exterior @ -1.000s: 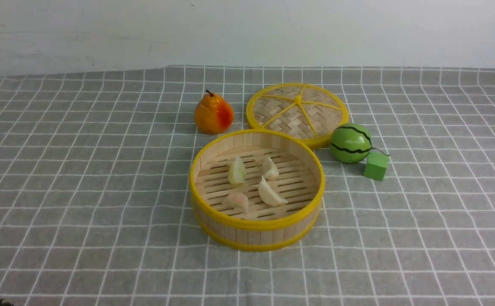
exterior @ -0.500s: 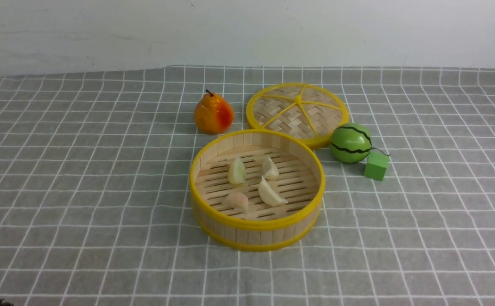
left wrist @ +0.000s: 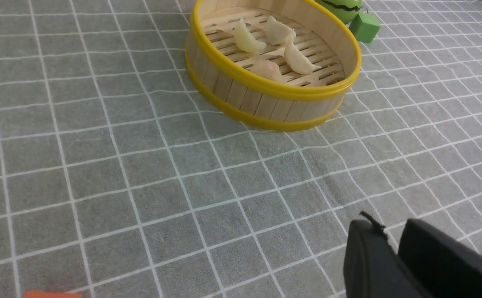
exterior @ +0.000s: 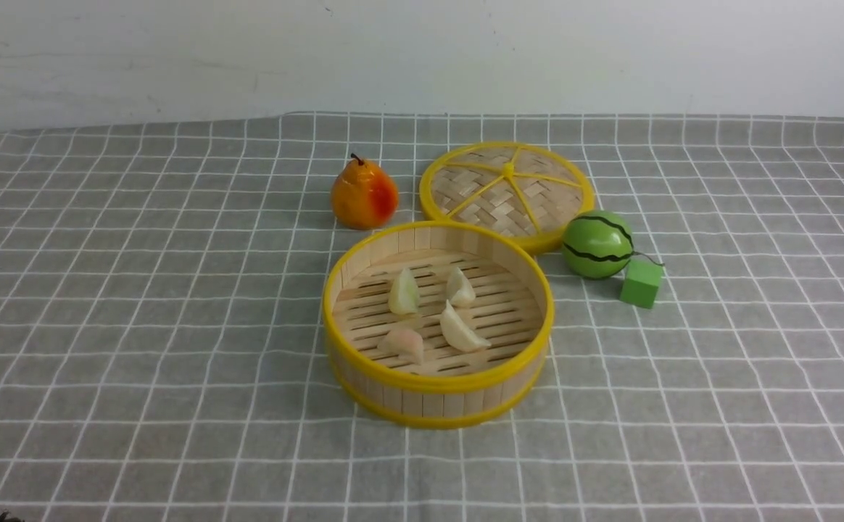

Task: Put the dumplings into the steamer on the table with the grey tablecloth.

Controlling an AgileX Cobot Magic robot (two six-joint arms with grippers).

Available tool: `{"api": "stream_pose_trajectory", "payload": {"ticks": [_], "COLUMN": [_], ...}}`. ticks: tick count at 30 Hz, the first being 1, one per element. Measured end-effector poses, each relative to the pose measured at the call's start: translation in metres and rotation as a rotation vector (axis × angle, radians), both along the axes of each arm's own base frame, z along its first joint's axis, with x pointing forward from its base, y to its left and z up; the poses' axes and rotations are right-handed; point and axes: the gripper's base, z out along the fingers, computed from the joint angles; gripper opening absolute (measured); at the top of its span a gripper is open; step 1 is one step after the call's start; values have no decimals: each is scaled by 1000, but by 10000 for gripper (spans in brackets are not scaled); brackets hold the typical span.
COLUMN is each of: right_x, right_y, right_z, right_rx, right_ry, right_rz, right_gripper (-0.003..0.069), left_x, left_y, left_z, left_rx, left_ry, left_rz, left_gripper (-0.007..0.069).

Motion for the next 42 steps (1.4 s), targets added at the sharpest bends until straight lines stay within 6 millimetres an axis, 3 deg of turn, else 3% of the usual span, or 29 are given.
{"api": "stream_pose_trajectory", "payload": {"ticks": [4,9,14,22,42], "right_x": [0,0,0,0,0], "right_y": [0,0,0,0,0], "right_z": [0,0,0,0,0], "right_rx": [0,-1,-1,-1,-1], "right_ry": [0,0,0,1,1], "right_rz": [0,0,0,0,0], "right_gripper": [0,1,6,19,43], "left_x": [3,8,6,9,7], "left_y": [0,9,20,30,31], "left_z": [-15,-39,-66,-106,-116], "left_rx": [1,-114,-140,-78,-15], "left_ry": [-18,-155,-242,-192,-122], "left_rz": [21,205,376,563,571], "left_gripper": [106,-13,-14,-14,-14]}}
